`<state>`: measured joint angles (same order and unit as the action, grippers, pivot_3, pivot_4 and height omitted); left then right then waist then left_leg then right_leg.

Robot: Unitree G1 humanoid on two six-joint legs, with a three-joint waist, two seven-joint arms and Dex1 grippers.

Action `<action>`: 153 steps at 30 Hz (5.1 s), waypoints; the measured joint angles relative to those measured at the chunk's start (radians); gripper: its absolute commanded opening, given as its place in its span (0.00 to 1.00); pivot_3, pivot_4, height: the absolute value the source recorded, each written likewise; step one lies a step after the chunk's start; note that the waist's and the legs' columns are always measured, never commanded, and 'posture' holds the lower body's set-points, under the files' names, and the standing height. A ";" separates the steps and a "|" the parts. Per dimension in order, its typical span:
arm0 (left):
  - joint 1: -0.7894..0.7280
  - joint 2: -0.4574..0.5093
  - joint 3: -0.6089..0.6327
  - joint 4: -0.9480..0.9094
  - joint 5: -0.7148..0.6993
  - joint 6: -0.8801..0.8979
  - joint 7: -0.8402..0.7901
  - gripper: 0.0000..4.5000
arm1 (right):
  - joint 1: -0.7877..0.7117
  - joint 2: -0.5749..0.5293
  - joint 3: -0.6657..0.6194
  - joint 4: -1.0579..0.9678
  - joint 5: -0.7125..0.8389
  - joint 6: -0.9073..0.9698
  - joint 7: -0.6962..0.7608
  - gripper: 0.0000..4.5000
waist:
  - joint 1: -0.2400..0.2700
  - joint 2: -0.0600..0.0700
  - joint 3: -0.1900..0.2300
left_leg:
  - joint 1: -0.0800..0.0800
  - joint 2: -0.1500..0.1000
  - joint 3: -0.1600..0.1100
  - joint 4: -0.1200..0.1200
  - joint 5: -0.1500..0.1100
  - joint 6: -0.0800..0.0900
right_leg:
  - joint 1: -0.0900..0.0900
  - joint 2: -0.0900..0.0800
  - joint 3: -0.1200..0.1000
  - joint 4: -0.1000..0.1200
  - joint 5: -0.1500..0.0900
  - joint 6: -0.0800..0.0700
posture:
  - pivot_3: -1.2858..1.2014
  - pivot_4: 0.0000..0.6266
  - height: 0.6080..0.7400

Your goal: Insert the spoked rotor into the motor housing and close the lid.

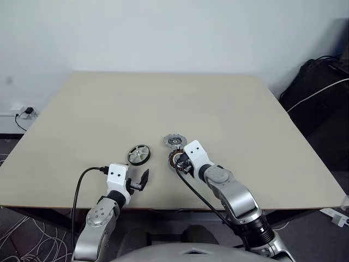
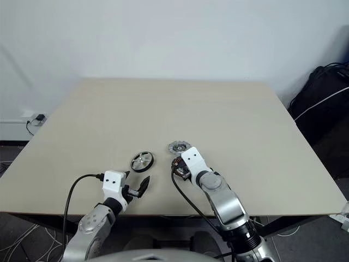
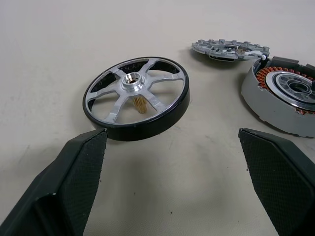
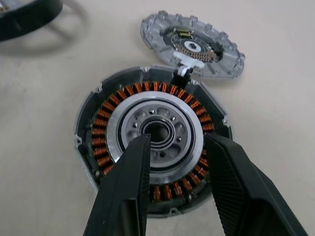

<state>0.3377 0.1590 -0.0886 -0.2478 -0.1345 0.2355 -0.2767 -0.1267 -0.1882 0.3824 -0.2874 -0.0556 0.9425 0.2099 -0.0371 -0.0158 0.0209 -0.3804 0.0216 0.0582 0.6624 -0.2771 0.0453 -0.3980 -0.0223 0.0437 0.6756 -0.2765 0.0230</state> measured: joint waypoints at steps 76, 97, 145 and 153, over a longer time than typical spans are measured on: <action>0.005 -0.012 0.000 0.000 0.000 -0.001 0.015 1.00 | -0.032 -0.041 0.082 0.128 -0.148 -0.195 0.046 0.41 | 0.000 -0.002 0.000 | 0.000 0.000 0.000 0.000 0.000 0.000 | 0.000 0.000 0.000 0.000 0.001 -0.001 | 0.52 0.00 1.00; 0.005 -0.018 0.000 0.000 0.000 -0.007 0.015 1.00 | -0.077 -0.079 0.111 0.146 -0.191 -0.175 0.103 0.41 | 0.001 -0.003 0.000 | 0.002 0.000 0.000 0.000 0.000 0.000 | 0.001 0.000 0.000 0.000 0.001 -0.001 | 0.52 0.00 1.00; 0.004 -0.022 0.000 0.002 0.000 -0.026 0.026 1.00 | -0.087 -0.039 0.069 0.128 -0.171 -0.171 0.152 0.01 | 0.000 -0.003 0.000 | 0.001 0.000 0.000 0.001 0.000 0.001 | 0.001 0.000 0.000 0.000 0.001 -0.001 | 0.52 0.00 1.00; 0.006 -0.022 0.000 0.002 -0.001 -0.026 0.027 1.00 | -0.089 0.001 0.071 0.198 -0.170 -0.193 0.131 0.01 | 0.000 -0.003 0.000 | 0.001 0.000 0.000 0.001 0.000 0.001 | 0.001 -0.001 0.000 0.000 0.001 -0.001 | 0.52 0.00 1.00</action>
<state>0.3433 0.1371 -0.0882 -0.2460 -0.1354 0.2094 -0.2498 -0.2155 -0.1872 0.4536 -0.0899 -0.2259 0.7494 0.3405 -0.0369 -0.0187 0.0212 -0.3796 0.0211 0.0582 0.6632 -0.2773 0.0459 -0.3974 -0.0228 0.0436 0.6757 -0.2754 0.0220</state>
